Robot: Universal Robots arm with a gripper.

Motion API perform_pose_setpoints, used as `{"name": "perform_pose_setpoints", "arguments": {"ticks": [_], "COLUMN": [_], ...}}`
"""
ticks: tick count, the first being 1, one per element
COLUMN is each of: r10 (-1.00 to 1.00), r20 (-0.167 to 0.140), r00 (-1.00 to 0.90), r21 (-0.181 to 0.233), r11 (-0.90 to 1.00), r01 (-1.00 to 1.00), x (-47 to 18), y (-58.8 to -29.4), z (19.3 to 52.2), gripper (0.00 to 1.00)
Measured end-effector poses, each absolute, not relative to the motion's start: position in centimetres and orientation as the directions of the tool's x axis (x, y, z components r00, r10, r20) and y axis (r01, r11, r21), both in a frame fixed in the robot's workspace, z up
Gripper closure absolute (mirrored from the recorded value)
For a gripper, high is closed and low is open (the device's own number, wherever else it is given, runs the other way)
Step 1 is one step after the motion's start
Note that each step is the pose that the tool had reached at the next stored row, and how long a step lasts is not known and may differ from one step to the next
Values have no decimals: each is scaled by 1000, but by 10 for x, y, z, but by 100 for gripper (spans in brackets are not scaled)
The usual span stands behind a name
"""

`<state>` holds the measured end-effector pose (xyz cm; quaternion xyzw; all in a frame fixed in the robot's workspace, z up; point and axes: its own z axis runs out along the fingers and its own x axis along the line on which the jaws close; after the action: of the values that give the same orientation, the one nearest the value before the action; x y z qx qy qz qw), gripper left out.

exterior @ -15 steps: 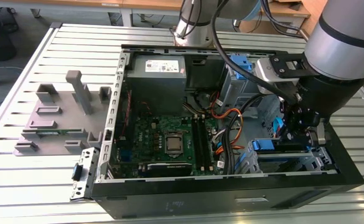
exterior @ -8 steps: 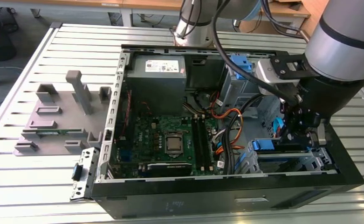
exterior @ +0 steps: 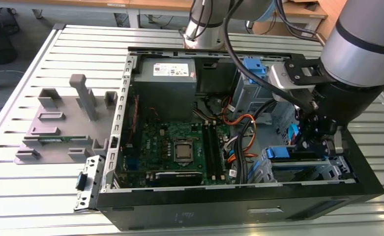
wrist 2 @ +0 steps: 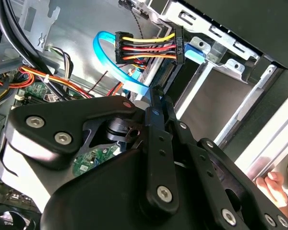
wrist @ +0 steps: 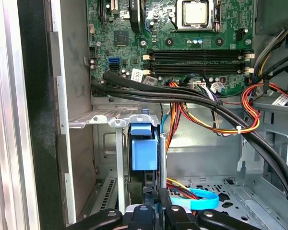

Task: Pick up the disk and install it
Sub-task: 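Insert the first disk wire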

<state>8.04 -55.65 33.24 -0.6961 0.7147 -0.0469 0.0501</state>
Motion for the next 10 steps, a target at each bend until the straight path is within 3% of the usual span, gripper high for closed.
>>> {"name": "perform_pose_setpoints", "arguments": {"ticks": [10], "r10": [-1000], "r20": [-3], "r00": [-25], "r21": [-137], "r11": [25], "r01": [-990], "x": [80], "y": [-557], "z": [329], "gripper": [84]}}
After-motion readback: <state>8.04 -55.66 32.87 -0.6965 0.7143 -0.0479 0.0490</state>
